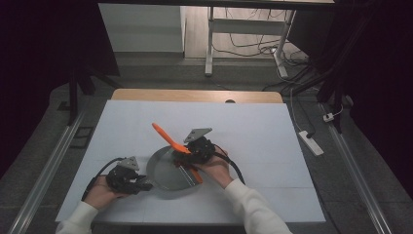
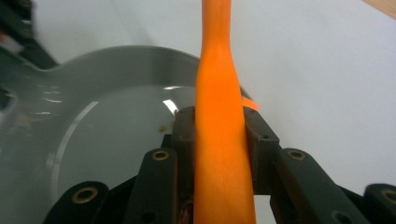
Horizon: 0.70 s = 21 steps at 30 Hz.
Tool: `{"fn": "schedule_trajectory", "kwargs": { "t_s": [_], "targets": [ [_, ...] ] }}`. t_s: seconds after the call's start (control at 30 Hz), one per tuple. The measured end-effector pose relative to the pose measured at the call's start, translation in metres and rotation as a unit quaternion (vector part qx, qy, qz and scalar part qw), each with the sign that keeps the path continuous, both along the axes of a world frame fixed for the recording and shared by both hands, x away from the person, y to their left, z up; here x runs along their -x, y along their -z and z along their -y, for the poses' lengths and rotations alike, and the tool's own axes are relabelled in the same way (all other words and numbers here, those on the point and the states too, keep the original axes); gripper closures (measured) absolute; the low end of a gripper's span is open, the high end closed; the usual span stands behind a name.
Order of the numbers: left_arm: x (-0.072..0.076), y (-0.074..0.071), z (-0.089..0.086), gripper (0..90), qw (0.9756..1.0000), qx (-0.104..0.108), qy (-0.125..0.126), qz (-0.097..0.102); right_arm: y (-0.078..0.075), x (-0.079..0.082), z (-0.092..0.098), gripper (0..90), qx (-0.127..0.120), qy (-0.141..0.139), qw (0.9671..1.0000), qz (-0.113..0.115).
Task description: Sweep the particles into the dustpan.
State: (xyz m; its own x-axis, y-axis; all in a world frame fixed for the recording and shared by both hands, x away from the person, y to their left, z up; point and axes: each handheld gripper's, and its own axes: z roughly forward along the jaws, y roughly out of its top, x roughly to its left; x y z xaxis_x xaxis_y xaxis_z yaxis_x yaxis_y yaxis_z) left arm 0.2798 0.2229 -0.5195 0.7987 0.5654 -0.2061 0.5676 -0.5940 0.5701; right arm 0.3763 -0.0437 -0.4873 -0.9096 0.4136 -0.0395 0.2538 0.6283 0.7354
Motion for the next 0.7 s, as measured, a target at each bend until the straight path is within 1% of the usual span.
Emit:
{"fn": "schedule_trajectory", "kwargs": {
  "t_s": [0.03,0.1,0.13,0.2,0.3,0.33,0.47,0.57,0.63,0.7],
  "targets": [
    [0.000,0.000,0.000,62.1,1.0000,0.000,0.000,0.000,0.000,0.003,-0.003,69.6,0.001,-0.006,1.0000,0.001],
    [0.000,0.000,0.000,62.1,1.0000,0.001,0.000,-0.001,-0.002,0.007,-0.007,69.7,0.008,-0.023,0.9996,0.012],
    [0.000,0.000,0.000,62.1,1.0000,0.001,0.000,-0.001,-0.004,0.009,-0.008,69.6,0.008,-0.031,0.9993,0.017],
    [0.000,0.000,0.000,62.1,1.0000,0.001,0.000,-0.001,-0.010,0.011,-0.008,69.7,0.003,-0.033,0.9990,0.028],
    [0.000,0.000,0.000,62.1,1.0000,0.000,0.000,-0.001,-0.018,0.010,-0.002,69.6,0.000,-0.019,0.9985,0.051],
    [0.000,0.000,0.000,62.1,1.0000,0.001,0.000,-0.001,-0.020,0.008,0.002,69.6,-0.005,-0.010,0.9986,0.052],
    [0.000,0.000,0.000,62.1,1.0000,0.001,0.000,-0.001,-0.026,-0.003,0.020,69.6,-0.018,0.030,0.9982,0.049],
    [0.000,0.000,0.000,62.1,1.0000,0.001,0.000,-0.002,-0.027,-0.011,0.031,69.6,-0.027,0.049,0.9976,0.040],
    [0.000,0.000,0.000,62.1,1.0000,0.001,0.000,-0.001,-0.025,-0.014,0.035,69.6,-0.025,0.057,0.9975,0.035],
    [0.000,0.000,0.000,62.1,1.0000,0.001,0.000,-0.001,-0.021,-0.016,0.037,69.6,-0.013,0.062,0.9974,0.035]
  ]
}}
